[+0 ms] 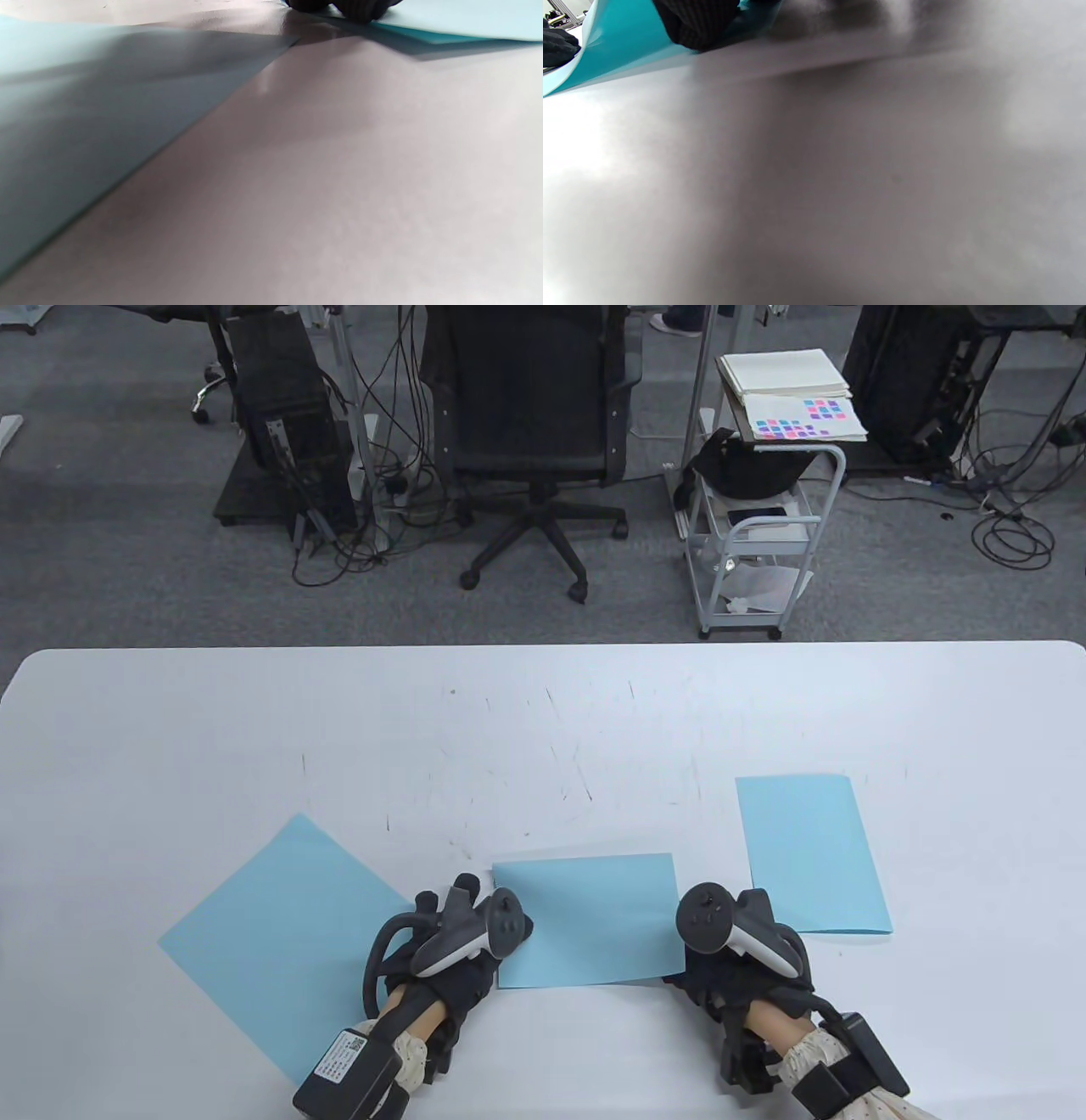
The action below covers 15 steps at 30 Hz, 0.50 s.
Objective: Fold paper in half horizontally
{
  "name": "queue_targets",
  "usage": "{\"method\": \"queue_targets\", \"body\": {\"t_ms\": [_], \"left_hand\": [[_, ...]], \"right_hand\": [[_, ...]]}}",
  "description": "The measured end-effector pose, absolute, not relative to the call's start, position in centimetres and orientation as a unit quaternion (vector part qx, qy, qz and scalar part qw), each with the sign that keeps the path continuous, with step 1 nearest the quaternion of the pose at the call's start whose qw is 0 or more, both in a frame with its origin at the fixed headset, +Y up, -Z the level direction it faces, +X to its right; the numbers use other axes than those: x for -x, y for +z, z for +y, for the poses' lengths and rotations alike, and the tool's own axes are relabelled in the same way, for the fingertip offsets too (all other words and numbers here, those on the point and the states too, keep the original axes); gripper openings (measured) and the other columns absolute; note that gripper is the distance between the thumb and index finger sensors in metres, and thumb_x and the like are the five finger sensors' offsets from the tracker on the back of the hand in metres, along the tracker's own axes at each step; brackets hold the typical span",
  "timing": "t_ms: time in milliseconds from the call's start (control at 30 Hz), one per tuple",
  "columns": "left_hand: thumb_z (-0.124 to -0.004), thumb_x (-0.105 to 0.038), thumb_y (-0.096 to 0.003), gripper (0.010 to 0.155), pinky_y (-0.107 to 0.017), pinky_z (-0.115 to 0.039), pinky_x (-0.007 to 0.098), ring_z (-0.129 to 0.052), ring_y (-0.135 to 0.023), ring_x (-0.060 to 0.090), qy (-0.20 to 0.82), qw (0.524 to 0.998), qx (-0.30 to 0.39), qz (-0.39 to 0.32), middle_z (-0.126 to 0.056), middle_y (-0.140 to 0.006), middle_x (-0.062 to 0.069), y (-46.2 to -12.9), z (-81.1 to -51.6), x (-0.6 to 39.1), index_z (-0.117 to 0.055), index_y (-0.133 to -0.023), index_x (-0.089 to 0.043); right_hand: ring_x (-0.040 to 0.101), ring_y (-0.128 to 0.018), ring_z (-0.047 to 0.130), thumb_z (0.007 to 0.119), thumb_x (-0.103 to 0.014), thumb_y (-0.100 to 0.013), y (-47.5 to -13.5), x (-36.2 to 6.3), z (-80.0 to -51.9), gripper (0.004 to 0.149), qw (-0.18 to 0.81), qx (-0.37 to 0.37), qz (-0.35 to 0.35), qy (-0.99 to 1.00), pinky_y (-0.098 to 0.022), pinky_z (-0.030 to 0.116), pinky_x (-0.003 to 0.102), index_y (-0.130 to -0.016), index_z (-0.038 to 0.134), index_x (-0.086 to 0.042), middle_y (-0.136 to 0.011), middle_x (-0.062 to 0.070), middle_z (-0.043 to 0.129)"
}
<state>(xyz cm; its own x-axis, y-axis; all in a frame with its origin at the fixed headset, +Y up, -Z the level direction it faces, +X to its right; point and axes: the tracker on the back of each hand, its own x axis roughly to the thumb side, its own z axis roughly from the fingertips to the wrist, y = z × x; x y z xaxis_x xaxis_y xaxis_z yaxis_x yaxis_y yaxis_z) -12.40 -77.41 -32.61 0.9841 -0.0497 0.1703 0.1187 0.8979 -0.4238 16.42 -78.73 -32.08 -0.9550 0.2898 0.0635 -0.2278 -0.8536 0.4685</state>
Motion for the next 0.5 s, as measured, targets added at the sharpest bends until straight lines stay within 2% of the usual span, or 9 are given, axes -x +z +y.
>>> {"method": "queue_targets", "body": {"t_ms": [300,500], "left_hand": [[-0.063,-0.043,-0.0492,0.055,-0.088,-0.029,0.055,-0.023,-0.117,0.011,-0.019,0.968,0.239,-0.076,-0.037,-0.116,-0.032,-32.67,-77.59,12.42,-0.046,-0.098,-0.062],[-0.064,-0.042,-0.0493,0.054,-0.089,-0.031,0.054,-0.027,-0.117,0.01,-0.054,0.97,0.225,-0.076,-0.036,-0.114,-0.035,-32.6,-77.64,12.34,-0.046,-0.094,-0.066]], "right_hand": [[0.024,-0.107,0.01,0.069,-0.038,-0.05,-32.16,-16.46,-78.73,0.056,0.139,-0.067,0.237,0.959,-0.075,0.015,0.062,-0.1,0.046,-0.048,-0.115,-0.022,0.027],[0.027,-0.109,0.015,0.069,-0.037,-0.05,-32.34,-16.95,-78.04,0.056,0.149,-0.058,0.231,0.96,-0.075,0.016,0.063,-0.102,0.049,-0.045,-0.117,-0.018,0.031]]}}
